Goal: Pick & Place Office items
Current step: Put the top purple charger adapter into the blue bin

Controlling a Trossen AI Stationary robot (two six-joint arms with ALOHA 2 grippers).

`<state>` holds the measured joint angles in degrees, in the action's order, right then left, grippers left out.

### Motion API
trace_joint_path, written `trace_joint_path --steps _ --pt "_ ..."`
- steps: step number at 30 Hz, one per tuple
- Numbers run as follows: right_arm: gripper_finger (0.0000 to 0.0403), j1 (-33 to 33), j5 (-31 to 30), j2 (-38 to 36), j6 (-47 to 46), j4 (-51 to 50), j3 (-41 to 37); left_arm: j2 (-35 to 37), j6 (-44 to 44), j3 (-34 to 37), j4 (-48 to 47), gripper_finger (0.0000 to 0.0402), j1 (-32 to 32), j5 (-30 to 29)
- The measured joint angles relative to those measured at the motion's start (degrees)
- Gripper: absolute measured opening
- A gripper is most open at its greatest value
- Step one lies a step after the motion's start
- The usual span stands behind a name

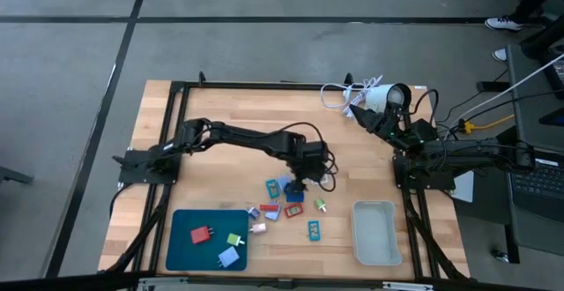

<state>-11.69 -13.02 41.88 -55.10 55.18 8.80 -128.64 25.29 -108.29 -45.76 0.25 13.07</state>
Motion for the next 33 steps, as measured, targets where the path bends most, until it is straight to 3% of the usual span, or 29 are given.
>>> trace_joint_path --steps 6,20,33 --pt "0.0284 -0.02 0.02 0.0 0.06 -0.05 0.0 0.0 11.88 0.02 -8.5 0.0237 -0.1 -1.45" --pt "0.0284 -0.01 0.04 -0.01 0.21 -1.12 0.0 0.0 15.31 0.02 -14.49 0.0278 -0.82 0.21" --pt "0.0284 -0.02 0.68 -0.02 0.19 -1.21 0.0 -0.11 17.54 4.77 -13.51 0.028 -1.36 -1.45"
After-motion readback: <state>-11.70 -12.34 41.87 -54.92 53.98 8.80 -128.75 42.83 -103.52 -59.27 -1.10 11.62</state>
